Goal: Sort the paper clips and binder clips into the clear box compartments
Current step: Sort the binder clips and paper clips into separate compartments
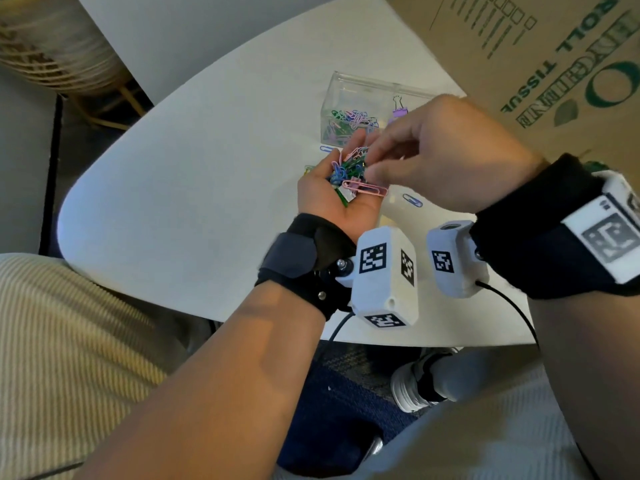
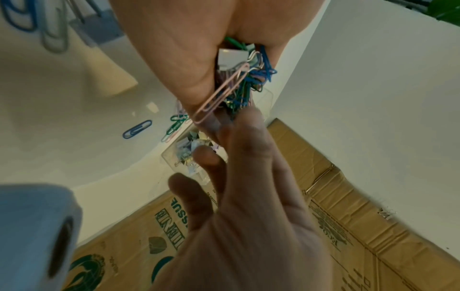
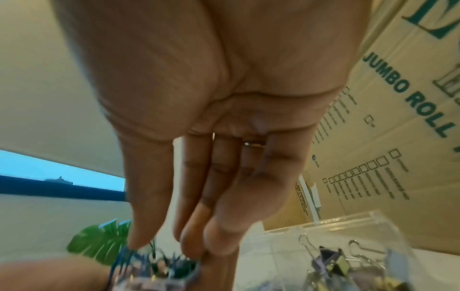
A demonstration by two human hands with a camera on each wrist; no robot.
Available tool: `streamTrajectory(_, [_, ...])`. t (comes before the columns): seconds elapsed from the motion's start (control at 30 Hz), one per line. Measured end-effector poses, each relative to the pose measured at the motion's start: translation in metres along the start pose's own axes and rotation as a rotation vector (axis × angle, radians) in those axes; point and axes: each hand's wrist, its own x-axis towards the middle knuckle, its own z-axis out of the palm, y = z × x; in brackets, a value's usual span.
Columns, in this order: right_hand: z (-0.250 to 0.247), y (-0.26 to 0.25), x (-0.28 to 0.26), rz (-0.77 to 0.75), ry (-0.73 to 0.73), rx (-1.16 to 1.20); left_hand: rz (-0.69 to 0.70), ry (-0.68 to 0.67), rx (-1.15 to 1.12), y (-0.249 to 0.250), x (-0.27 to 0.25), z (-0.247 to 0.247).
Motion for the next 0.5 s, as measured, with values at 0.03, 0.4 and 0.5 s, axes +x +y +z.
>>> streamTrajectory(0.03, [0.002,-0.001,0.000,0.010,-0.012,-0.094,-0.008,-0.007,-0.002,0.000,-0.001,0.001])
streamTrajectory(0.4, [0.012,-0.004,0.002,0.054,0.004,0.017,-0.022,-0.002,0.007,-0.001,-0.002,-0.003])
streamTrajectory(0.5, [0.009,-0.002,0.003,0.073,0.035,-0.033,-0.012,-0.003,0.000,-0.003,-0.003,-0.002])
